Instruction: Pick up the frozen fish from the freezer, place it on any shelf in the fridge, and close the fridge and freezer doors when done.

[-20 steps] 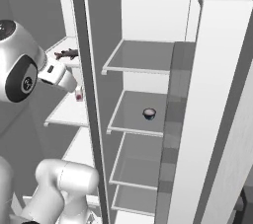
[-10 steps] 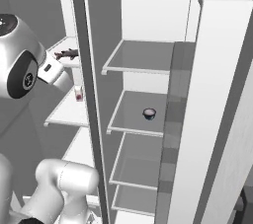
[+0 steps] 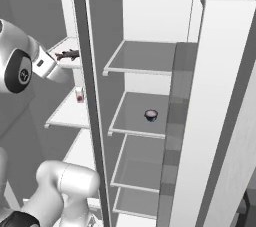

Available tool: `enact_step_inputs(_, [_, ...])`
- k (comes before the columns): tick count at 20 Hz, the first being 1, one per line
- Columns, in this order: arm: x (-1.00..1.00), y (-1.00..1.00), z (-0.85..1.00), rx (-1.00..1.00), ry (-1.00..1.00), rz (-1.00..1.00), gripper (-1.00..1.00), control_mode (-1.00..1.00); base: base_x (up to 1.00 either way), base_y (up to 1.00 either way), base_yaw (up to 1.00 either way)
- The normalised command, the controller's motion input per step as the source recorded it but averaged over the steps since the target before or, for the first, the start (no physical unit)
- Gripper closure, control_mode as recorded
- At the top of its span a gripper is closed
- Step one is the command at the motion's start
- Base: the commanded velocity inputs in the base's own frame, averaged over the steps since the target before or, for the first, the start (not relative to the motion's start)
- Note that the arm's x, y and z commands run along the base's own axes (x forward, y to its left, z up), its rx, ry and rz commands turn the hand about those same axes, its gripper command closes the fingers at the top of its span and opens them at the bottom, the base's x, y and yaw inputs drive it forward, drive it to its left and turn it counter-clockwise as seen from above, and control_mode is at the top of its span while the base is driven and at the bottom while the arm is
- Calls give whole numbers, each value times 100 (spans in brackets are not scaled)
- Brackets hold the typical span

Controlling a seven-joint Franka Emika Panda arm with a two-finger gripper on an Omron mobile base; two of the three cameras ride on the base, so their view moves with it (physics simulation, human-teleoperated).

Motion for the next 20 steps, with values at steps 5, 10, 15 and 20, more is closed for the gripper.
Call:
enact_step_inputs(5, [56,8,43,1,5,-4,-100,-100,0,0,0])
enact_step_inputs(10, [58,0,12,3,13,0,-100,-100,0,0,0])
enact_step_inputs(15, [25,1,-19,3,3,0,-100,-100,0,0,0])
enact_step_inputs(20, [31,12,-31,7,0,0,-100,-100,0,0,0])
